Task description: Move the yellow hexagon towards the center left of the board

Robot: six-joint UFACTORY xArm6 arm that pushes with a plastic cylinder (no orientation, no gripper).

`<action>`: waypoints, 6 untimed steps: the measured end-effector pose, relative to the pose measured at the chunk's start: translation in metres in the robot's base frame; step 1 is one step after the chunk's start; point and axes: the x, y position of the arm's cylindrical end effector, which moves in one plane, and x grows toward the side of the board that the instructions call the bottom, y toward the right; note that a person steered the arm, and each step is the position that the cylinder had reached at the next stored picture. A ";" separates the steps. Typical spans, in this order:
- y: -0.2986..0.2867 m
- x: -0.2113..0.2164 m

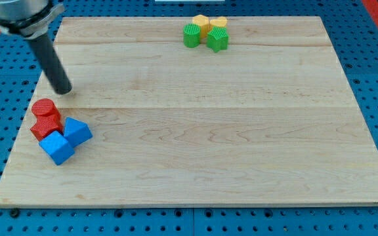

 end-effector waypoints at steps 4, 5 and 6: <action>0.211 -0.079; 0.309 -0.073; 0.403 -0.105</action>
